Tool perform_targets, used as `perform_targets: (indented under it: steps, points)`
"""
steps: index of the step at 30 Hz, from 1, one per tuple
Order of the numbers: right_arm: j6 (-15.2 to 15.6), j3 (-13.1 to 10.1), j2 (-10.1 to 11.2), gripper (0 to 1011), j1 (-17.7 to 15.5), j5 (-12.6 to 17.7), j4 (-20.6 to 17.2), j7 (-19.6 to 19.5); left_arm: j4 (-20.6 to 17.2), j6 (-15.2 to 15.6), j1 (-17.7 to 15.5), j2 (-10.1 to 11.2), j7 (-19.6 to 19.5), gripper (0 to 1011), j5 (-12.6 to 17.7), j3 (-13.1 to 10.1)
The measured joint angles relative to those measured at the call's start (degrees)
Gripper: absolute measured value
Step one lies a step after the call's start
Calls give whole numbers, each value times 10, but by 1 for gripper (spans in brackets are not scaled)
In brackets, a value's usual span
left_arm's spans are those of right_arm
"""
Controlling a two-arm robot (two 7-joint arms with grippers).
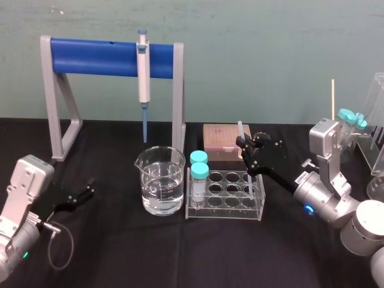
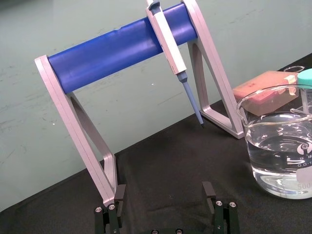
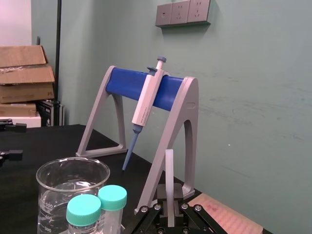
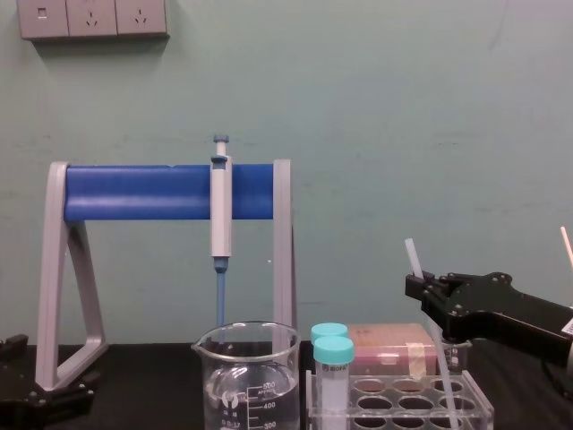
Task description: Pick up the stirring rod with one hand, then place it down.
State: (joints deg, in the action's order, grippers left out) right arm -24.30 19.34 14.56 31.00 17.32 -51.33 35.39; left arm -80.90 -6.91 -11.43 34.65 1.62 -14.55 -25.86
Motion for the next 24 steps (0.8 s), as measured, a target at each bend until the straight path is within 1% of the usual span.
perform_targets:
  steps: [10,12,13,15,16,19,20,21,24]
  points:
    - [-1,0,0,68,0,2,0,1,0,0,0,0,0,1000,0,0]
    - [-1,-1,0,98,0,2,0,1,0,0,0,0,0,1000,0,0]
    - [-1,-1,0,150,0,2,0,1,0,0,0,0,0,1000,0,0]
    - [-1,-1,0,188,0,2,0,1,0,0,0,0,0,1000,0,0]
    - [-1,-1,0,247,0,2,0,1,0,0,0,0,0,1000,0,0]
    - [-2,-1,0,303,0,2,0,1,0,0,0,0,0,1000,0,0]
    - [-2,-1,0,365,0,2,0,1,0,0,0,0,0,1000,0,0]
    - [-2,-1,0,365,0,2,0,1,0,0,0,0,0,1000,0,0]
    - [-2,-1,0,486,0,2,0,1,0,0,0,0,0,1000,0,0]
